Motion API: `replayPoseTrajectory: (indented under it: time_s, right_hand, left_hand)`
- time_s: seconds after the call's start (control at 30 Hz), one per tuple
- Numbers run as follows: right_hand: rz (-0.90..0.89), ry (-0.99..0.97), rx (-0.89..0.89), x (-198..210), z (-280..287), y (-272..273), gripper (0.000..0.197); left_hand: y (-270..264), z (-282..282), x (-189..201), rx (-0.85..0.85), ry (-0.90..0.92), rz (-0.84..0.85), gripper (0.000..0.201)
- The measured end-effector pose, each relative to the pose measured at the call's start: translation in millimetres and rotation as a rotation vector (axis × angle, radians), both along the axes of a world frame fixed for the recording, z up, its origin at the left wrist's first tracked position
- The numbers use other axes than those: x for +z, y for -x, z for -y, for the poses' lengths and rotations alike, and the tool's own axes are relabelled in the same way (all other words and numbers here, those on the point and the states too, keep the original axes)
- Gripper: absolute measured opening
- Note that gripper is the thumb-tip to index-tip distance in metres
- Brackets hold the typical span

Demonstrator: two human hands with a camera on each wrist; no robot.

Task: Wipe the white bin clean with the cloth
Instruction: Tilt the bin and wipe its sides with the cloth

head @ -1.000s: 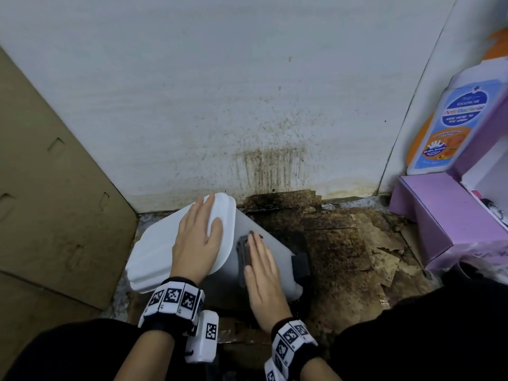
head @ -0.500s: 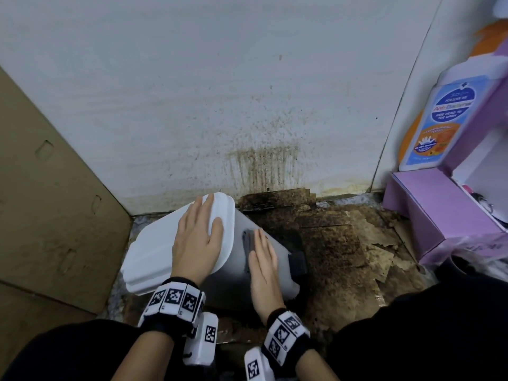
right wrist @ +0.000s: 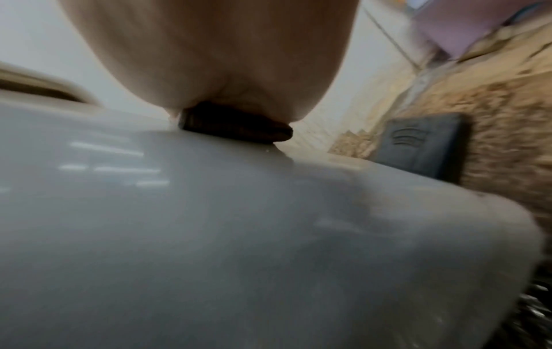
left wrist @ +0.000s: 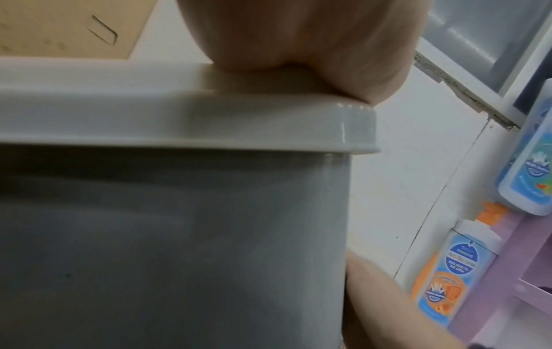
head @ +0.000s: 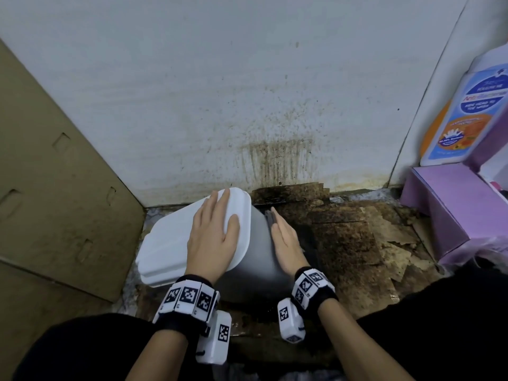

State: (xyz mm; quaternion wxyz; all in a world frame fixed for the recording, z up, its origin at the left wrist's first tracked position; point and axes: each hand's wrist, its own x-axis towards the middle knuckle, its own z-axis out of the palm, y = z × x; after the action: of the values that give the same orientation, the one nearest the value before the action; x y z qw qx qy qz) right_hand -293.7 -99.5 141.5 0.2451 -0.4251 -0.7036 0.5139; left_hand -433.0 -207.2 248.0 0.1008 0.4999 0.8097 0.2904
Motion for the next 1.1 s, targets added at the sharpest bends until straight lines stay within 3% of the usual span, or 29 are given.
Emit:
replayPoseTrajectory:
  time_s: [0.13, 0.37, 0.57, 0.8, 0.97, 1.1]
  right_hand:
    - [0.024, 0.146, -0.100, -33.7, -14.3, -12.0, 0.047]
    - [-0.064, 0.204, -0.142, -17.0, -9.6, 5.9, 0.053]
    - [-0.262, 0.164, -0.042, 27.8, 3.8, 35.0, 0.054]
    - [-0.213, -0.068, -0.001, 35.4, 10.6, 31.7, 0.043]
    - [-0.227, 0.039, -0.108, 35.0, 5.6, 31.8, 0.048]
    - [-0.441, 0.223, -0.211, 54.3, 5.9, 26.4, 0.042]
  left_hand:
    - [-1.6, 1.0, 1.3, 0.001, -0.006, 0.004, 0.054]
    - [2.1, 2.0, 2.3, 0.035, -0.002, 0.012, 0.055]
    - [0.9, 3.8, 2.9, 0.028, -0.009, 0.013, 0.055]
    - [2.8, 5.5, 5.0, 0.018, 0.001, 0.025, 0.055]
    - [-3.1, 4.3, 5.3, 0.004, 0.004, 0.037, 0.059]
    - [-4.4, 6.0, 7.6, 0.022, 0.009, 0.078, 0.062]
